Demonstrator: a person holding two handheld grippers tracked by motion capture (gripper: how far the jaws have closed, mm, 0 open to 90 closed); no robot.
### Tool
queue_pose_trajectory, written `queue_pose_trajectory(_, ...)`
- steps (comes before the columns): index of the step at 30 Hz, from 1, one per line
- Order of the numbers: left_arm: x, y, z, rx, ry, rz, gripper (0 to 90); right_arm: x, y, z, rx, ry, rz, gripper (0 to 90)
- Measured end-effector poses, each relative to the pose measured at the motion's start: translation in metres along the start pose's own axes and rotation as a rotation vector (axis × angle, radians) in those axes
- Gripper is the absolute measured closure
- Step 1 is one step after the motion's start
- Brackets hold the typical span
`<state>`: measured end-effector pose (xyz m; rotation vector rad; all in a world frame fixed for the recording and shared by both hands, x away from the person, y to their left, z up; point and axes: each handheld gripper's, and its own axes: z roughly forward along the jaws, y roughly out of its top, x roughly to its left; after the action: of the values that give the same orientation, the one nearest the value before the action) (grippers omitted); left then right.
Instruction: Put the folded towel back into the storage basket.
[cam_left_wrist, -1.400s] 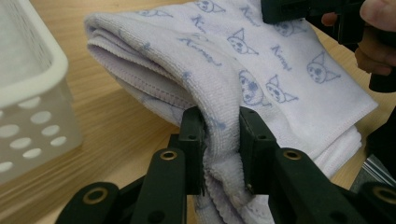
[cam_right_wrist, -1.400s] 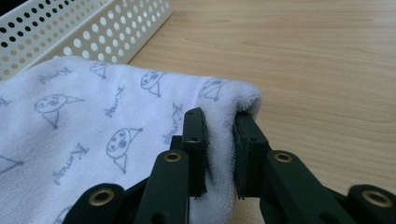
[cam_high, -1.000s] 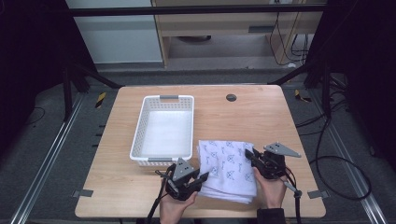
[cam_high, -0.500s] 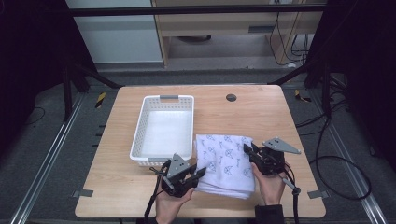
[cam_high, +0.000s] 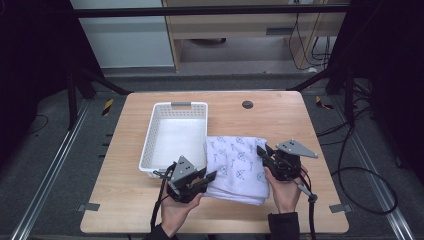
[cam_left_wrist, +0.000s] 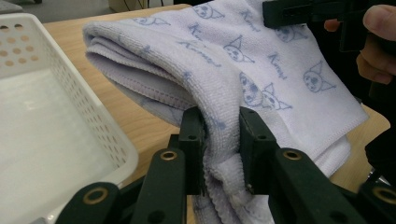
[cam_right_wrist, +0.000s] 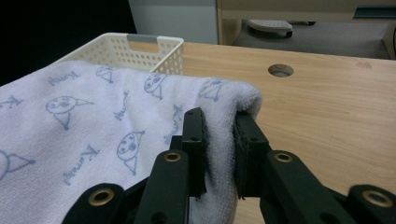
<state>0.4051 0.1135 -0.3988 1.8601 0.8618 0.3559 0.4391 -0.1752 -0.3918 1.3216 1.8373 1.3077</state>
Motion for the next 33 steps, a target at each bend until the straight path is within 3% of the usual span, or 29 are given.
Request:
queue_pose_trajectory(6, 0.008, 0.005, -0.005, -0.021, 0.001, 0.006, 72.5, 0.005, 0.009, 0.002, -0.017, -0.008, -0.012, 77.1)
queue_pose_trajectory(11, 0.013, 0.010, -0.013, -0.051, 0.009, -0.004, 72.5, 0.009, 0.019, 0.004, -0.035, 0.016, -0.003, 77.1)
queue_pose_trajectory(21, 0.028, 0.020, -0.030, -0.106, 0.028, -0.028, 72.5, 0.026, 0.045, 0.009, -0.064, 0.020, -0.046, 77.1)
queue_pose_trajectory(33, 0.052, 0.026, -0.044, -0.129, 0.092, -0.060, 72.5, 0.049, 0.070, 0.035, -0.085, 0.045, -0.074, 77.1)
